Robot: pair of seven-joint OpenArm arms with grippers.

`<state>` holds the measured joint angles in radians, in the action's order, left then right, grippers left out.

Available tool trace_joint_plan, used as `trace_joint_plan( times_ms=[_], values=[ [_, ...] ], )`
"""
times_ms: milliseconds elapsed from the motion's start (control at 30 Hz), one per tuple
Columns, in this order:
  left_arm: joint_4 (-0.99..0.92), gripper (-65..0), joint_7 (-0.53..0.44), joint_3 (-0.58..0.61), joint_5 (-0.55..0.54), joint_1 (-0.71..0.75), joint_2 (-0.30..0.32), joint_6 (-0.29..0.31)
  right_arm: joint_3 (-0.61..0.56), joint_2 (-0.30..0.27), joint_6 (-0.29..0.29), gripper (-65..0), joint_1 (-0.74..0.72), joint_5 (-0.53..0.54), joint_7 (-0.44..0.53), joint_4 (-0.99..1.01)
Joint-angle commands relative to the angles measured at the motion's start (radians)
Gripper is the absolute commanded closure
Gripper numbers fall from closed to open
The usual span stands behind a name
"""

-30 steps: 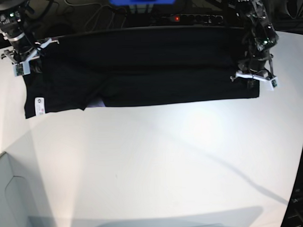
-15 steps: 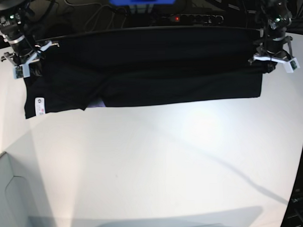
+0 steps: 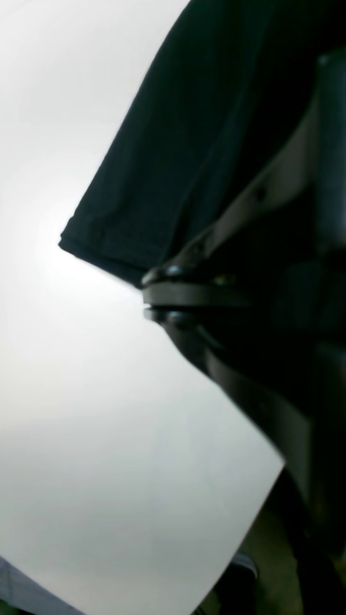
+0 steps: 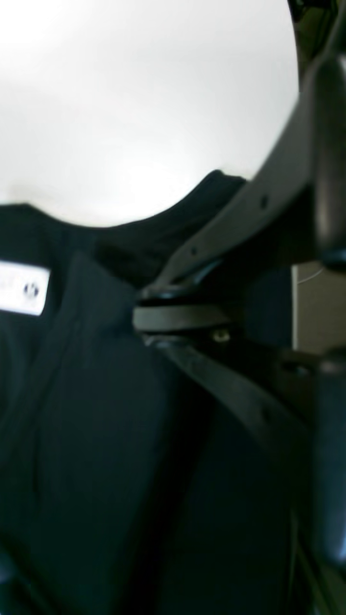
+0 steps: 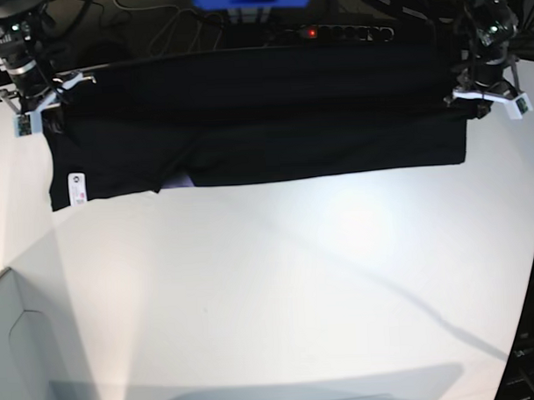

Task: Fold the T-shirt properly
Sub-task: 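Hold the folded edges with both grippers and straighten the strip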

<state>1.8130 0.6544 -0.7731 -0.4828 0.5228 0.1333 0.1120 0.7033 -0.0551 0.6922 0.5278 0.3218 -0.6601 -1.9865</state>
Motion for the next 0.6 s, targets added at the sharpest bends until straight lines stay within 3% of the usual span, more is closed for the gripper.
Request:
trace_joint_plan(
  times_ms=[0, 267, 567],
  values=[
    [-0.006, -0.2, -0.012, -0.004, 0.002, 0.006, 0.012, 0.001, 0.006, -0.012, 0.006, 0.0, 0.002, 0.013, 0.023, -0.015],
    [-0.147, -0.2, -0.023, 0.05, -0.001, -0.002, 0.042, 0.001, 0.006, -0.015, 0.006, 0.0, 0.025, 0.01, 0.023, -0.015],
    [-0.164, -0.2, -0.025, 0.047, 0.005, -0.019, 0.052, 0.001, 0.005, -0.009, 0.006, 0.0, 0.03, 0.01, 0.021, 0.046]
  ],
)
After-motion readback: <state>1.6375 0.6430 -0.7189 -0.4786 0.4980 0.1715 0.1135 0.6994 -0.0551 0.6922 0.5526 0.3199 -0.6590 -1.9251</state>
